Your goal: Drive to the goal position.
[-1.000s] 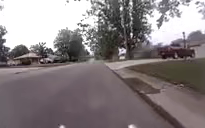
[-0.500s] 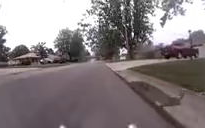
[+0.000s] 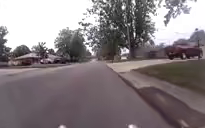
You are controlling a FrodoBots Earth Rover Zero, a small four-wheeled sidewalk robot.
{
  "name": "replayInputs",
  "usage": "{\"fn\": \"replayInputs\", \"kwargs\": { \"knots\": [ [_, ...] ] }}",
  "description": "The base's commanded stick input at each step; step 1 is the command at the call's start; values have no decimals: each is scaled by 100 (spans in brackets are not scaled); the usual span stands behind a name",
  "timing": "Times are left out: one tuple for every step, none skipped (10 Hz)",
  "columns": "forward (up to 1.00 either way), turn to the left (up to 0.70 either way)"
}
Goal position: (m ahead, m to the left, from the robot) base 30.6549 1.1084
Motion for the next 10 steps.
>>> {"fn": "replayInputs", "kwargs": {
  "knots": [
    [100, -11],
    [100, 0],
    [100, 0],
    [100, 0],
    [100, 0],
    [100, 0],
    [100, 0],
    [100, 0],
    [100, 0],
    [100, 0]
  ]
}}
